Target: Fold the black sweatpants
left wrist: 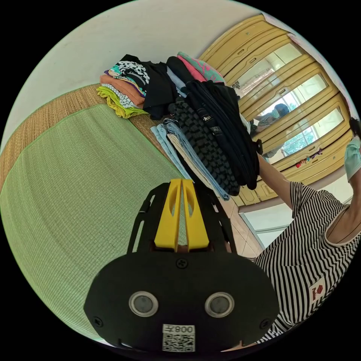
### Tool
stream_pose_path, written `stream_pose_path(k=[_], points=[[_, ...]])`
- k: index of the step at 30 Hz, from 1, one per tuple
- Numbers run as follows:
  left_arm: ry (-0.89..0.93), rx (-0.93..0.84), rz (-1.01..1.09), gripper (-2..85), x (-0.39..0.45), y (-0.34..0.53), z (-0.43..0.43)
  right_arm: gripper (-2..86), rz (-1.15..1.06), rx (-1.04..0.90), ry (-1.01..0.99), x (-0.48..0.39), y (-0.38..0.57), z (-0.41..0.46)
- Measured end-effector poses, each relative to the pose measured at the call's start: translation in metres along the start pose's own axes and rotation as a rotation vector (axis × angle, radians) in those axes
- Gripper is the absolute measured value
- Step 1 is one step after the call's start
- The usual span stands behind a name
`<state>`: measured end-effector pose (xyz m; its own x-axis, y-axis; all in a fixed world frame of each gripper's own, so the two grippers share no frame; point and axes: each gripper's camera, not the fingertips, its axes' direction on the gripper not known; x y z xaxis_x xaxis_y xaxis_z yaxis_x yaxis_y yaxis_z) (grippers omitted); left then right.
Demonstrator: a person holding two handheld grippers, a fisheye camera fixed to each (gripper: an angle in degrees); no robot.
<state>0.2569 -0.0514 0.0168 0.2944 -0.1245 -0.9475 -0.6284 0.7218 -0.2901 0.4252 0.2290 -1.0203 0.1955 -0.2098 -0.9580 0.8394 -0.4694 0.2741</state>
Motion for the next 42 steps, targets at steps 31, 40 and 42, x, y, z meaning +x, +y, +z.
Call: stream_pose_path(k=[31, 40, 42], points=[[0.212, 0.306, 0.244, 0.3, 0.109, 0.251, -0.205, 1.9, -0.925, 0.618, -0.535, -0.384, 0.104, -0.492], [0.272, 0.537, 0.520, 3.9, 0.180, 0.344, -0.327, 1.8, -1.213, 0.497, -0.672, -0.534, 0.188, -0.534], [0.275, 0.595, 0.583, 5.3, 0.197, 0.362, -0.357, 1.8, -1.266, 0.417, -0.743, -0.568, 0.205, -0.523]])
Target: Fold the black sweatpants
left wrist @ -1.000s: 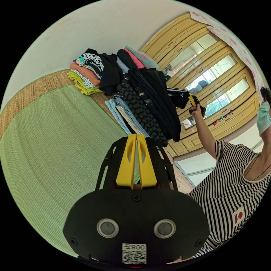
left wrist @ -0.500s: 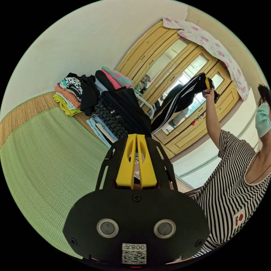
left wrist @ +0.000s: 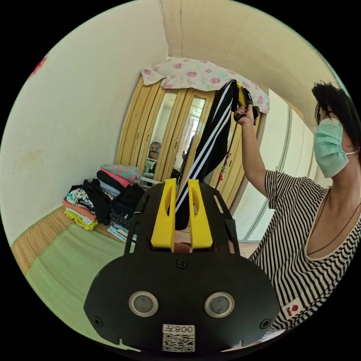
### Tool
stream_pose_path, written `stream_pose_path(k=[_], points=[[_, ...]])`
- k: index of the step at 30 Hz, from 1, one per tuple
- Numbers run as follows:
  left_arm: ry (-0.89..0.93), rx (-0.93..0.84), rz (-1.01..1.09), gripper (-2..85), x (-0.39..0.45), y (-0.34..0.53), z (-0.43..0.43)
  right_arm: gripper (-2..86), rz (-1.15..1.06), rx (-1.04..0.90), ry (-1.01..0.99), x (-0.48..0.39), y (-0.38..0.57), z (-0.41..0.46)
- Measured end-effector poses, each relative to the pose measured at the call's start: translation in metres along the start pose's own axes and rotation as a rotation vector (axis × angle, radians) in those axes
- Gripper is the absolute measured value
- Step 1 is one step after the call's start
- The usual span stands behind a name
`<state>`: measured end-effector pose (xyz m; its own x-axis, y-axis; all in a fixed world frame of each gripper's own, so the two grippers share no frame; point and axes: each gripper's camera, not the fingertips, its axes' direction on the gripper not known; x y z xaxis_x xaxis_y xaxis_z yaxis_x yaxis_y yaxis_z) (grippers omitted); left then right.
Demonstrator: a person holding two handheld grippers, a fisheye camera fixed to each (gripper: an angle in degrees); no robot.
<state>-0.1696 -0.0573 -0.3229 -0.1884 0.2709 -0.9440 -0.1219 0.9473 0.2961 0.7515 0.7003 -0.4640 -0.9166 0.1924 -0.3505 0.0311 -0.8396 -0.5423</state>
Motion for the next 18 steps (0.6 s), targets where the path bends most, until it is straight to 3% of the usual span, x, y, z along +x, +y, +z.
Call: stream_pose_path(k=[8, 16, 18], points=[[-0.149, 0.231, 0.206, 7.3, 0.115, -0.050, -0.125, 1.8, 0.065, -0.071, -0.418, -0.022, 0.012, 0.138], [-0.376, 0.193, 0.181, 8.3, 0.166, -0.043, -0.180, 1.7, 0.222, -0.252, -0.782, -0.020, 0.062, 0.298], [-0.364, 0.171, 0.143, 8.2, 0.167, -0.031, -0.187, 1.7, 0.261, -0.296, -0.820, -0.017, 0.076, 0.335]])
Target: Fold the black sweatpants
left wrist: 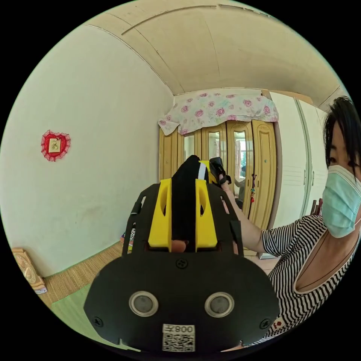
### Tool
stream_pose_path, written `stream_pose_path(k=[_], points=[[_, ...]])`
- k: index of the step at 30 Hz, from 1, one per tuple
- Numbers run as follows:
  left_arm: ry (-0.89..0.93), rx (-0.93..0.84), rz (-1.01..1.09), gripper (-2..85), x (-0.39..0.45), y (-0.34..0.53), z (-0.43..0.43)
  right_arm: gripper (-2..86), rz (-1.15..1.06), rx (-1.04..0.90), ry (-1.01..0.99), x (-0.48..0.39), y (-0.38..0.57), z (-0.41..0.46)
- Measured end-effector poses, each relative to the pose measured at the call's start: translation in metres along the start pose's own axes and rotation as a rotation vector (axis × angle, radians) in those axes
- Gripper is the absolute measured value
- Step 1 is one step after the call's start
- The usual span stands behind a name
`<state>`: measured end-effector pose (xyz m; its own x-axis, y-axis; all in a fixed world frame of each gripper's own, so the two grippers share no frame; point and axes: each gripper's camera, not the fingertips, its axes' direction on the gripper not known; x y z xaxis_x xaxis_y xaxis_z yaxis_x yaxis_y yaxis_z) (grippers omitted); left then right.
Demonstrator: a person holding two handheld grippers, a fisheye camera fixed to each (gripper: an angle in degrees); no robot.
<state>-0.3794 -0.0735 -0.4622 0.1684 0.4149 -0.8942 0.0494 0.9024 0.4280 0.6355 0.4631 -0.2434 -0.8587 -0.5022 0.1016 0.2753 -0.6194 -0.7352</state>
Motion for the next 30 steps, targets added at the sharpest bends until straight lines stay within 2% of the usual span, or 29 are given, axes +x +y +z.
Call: stream_pose_path(k=[5, 10, 14, 18, 25, 30], points=[[0.091, -0.061, -0.125, 7.4, -0.011, 0.033, -0.014, 1.8, 0.091, -0.054, -0.094, 0.060, -0.007, 0.033], [0.019, -0.013, -0.204, 8.2, -0.017, 0.061, -0.037, 1.8, 0.167, -0.091, -0.151, 0.109, -0.012, 0.048], [0.130, -0.097, -0.248, 9.4, -0.022, 0.079, -0.023, 1.9, 0.212, -0.146, -0.140, 0.143, -0.019, 0.065], [0.134, -0.145, -0.265, 7.0, -0.023, 0.093, -0.011, 2.0, 0.264, -0.176, -0.135, 0.176, -0.026, 0.079], [-0.019, -0.180, -0.300, 3.5, -0.021, 0.116, -0.003, 2.0, 0.375, -0.171, -0.071, 0.223, -0.028, 0.082], [-0.137, -0.189, -0.349, 3.1, -0.026, 0.137, -0.002, 1.3, 0.416, -0.053, 0.138, 0.228, -0.012, 0.058]])
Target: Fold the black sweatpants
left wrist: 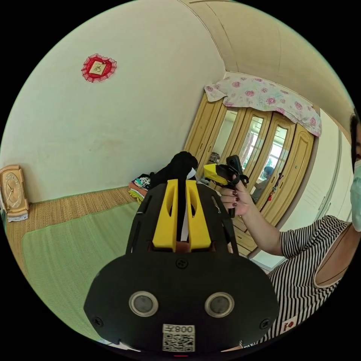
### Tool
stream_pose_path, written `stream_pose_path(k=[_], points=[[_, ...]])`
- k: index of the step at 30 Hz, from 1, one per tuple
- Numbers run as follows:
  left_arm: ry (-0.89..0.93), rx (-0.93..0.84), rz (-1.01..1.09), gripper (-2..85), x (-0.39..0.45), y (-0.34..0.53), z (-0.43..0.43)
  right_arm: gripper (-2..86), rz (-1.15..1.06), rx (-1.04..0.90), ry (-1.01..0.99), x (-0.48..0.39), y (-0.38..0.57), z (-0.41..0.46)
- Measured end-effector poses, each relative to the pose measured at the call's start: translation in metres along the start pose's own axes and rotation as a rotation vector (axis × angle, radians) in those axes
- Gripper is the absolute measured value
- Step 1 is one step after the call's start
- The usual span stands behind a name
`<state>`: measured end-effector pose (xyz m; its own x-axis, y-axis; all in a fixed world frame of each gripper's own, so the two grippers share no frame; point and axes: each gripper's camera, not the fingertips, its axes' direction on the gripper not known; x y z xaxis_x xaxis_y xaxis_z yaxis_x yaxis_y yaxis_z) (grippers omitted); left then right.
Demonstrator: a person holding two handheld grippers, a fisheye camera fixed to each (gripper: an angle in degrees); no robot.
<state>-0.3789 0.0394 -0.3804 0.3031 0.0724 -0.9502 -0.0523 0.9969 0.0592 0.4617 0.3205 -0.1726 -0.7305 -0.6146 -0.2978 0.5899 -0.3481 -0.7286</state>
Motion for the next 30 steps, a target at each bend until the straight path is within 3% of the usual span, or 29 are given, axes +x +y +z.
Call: stream_pose_path(k=[11, 22, 30], points=[[-0.095, -0.101, 0.017, 3.1, -0.010, 0.032, 0.029, 7.6, 0.141, 0.025, 0.005, 0.034, 0.002, 0.033], [0.128, -0.034, -0.288, 2.7, -0.084, 0.070, 0.028, 6.9, 0.262, 0.026, -0.054, 0.049, -0.001, 0.045], [0.166, -0.058, -0.296, 3.1, -0.109, 0.082, 0.025, 6.1, 0.286, 0.035, -0.037, 0.042, -0.020, 0.063]])
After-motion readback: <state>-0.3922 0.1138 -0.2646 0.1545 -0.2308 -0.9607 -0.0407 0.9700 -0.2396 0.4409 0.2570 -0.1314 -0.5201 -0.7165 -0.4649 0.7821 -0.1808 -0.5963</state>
